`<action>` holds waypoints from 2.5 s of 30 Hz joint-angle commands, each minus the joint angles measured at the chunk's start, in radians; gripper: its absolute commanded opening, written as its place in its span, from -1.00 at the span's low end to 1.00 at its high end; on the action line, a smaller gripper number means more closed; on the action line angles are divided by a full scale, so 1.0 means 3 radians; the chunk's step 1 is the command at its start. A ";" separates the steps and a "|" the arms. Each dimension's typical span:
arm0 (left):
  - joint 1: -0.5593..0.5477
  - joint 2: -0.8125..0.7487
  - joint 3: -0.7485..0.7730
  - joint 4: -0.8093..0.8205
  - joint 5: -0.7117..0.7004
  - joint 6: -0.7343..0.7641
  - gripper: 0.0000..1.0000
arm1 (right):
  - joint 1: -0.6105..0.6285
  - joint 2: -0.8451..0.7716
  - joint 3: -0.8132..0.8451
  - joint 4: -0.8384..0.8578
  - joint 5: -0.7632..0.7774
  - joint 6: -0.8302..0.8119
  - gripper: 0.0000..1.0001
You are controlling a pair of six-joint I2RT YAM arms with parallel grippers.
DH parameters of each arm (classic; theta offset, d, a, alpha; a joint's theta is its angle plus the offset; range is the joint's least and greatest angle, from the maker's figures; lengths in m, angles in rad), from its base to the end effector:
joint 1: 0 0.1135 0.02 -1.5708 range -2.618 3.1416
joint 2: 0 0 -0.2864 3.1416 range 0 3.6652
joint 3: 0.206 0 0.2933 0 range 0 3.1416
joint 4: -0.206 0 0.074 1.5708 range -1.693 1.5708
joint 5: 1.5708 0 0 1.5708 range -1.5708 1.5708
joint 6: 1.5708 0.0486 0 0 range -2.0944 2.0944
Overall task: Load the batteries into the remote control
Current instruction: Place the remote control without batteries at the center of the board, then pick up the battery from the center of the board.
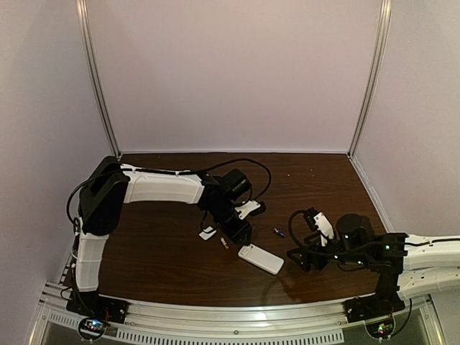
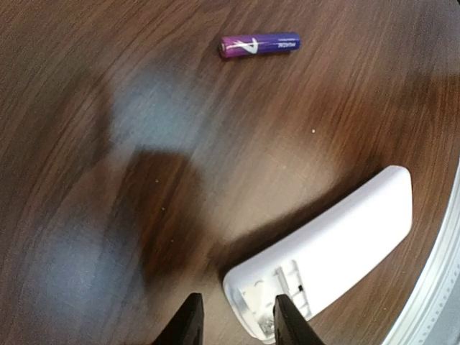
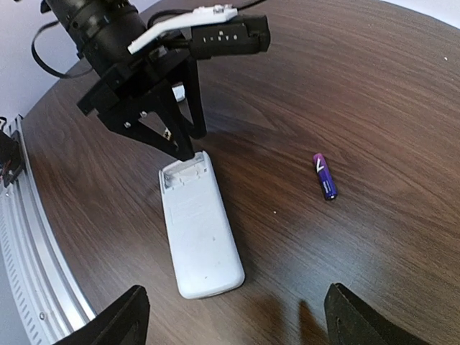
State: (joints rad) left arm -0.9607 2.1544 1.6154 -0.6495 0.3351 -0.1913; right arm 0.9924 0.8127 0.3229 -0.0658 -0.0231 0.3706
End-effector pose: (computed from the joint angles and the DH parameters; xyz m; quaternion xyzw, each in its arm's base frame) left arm 0.2732 -0.4187 0.1454 0.3927 0.8854 -0.2393 0.0679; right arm 0.1132 0.1755 0.1747 -0.2727 0.8302 0.3140 0.3711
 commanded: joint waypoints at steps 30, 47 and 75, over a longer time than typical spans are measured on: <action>0.0176 -0.1154 -0.1417 0.0898 -0.0800 -0.1584 -0.25 | 0.0265 0.2075 0.0943 0.0173 -0.0204 -0.0577 0.67; 0.0061 -0.0820 -0.1230 0.0793 -0.0826 -0.1538 -0.27 | 0.0329 0.2410 0.1010 0.0094 -0.0194 -0.0599 0.60; -0.0011 -0.0365 -0.0757 0.0111 -0.1245 -0.1240 -1.00 | 0.0418 0.2464 0.1017 0.0183 -0.0208 -0.0569 0.30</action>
State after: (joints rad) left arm -0.9588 2.0304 1.3743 -0.5613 0.0093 -0.6071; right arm 1.1053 1.5314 0.6155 -0.0231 -0.0750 0.2100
